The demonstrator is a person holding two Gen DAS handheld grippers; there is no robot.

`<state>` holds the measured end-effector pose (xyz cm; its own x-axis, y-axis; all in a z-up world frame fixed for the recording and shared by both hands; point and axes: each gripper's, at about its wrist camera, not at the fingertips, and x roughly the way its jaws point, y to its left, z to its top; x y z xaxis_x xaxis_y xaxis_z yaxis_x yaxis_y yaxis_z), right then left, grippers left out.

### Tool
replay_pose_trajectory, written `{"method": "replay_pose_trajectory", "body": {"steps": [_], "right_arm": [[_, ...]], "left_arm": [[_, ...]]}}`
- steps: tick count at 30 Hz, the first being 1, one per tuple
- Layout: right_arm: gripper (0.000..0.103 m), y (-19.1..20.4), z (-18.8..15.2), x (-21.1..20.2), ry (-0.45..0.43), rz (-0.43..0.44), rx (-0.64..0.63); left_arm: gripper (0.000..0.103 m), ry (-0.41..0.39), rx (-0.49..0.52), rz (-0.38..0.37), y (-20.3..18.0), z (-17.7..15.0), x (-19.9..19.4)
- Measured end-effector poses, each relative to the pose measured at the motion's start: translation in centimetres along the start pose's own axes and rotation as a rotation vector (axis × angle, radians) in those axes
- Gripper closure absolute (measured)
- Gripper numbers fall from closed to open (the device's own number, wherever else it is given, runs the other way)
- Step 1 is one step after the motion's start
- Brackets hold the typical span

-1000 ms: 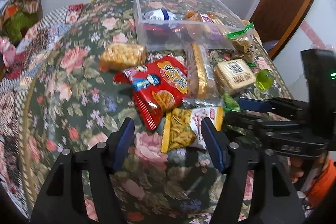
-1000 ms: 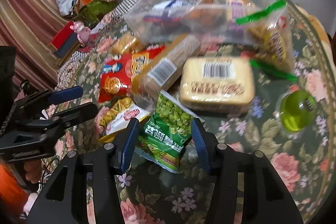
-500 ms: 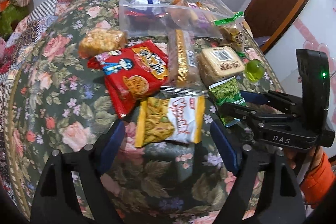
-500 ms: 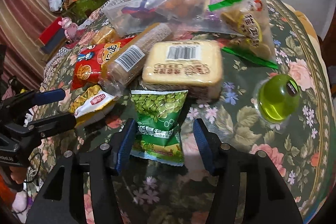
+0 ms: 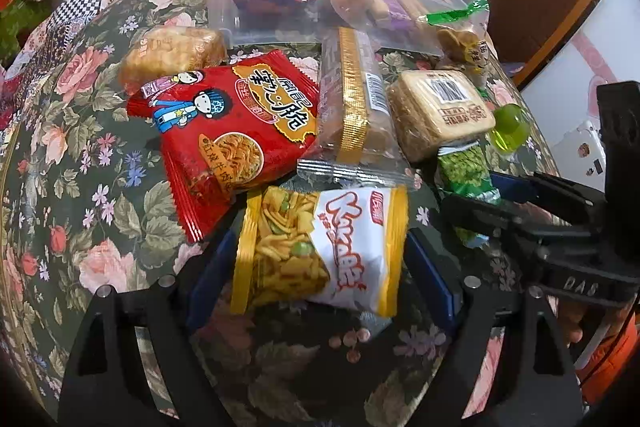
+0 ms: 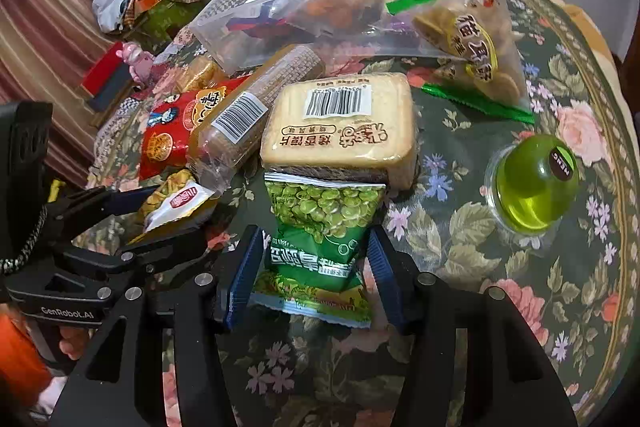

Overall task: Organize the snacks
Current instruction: 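Grasp the yellow-and-white snack bag with left tool while right grasps green pea bag, then lower the yellow bag into the box with left tool while right drops green pea bag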

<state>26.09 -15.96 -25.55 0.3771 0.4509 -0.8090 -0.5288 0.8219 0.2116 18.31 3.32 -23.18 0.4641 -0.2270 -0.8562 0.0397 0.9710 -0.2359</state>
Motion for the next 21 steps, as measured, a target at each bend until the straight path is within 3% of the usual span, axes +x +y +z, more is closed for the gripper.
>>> {"method": "replay_pose_trajectory", "body": {"steps": [2, 4, 10, 21], "right_arm": [[0.057, 0.6, 0.0, 0.1, -0.009, -0.036, -0.030], [0.063, 0.6, -0.2, 0.0, -0.018, -0.060, -0.049], [0.066, 0.0, -0.3, -0.7, -0.009, -0.031, -0.023], [0.067, -0.1, -0.2, -3.2, -0.061, -0.034, -0.004]], "left_arm": [[0.020, -0.013, 0.006, -0.006, -0.1, 0.0, 0.1], [0.028, -0.024, 0.016, -0.002, -0.2, -0.2, 0.1], [0.043, -0.038, 0.034, -0.020, -0.2, -0.6, -1.0], [0.044, -0.127, 0.059, 0.005, -1.0, -0.9, -5.5]]}}
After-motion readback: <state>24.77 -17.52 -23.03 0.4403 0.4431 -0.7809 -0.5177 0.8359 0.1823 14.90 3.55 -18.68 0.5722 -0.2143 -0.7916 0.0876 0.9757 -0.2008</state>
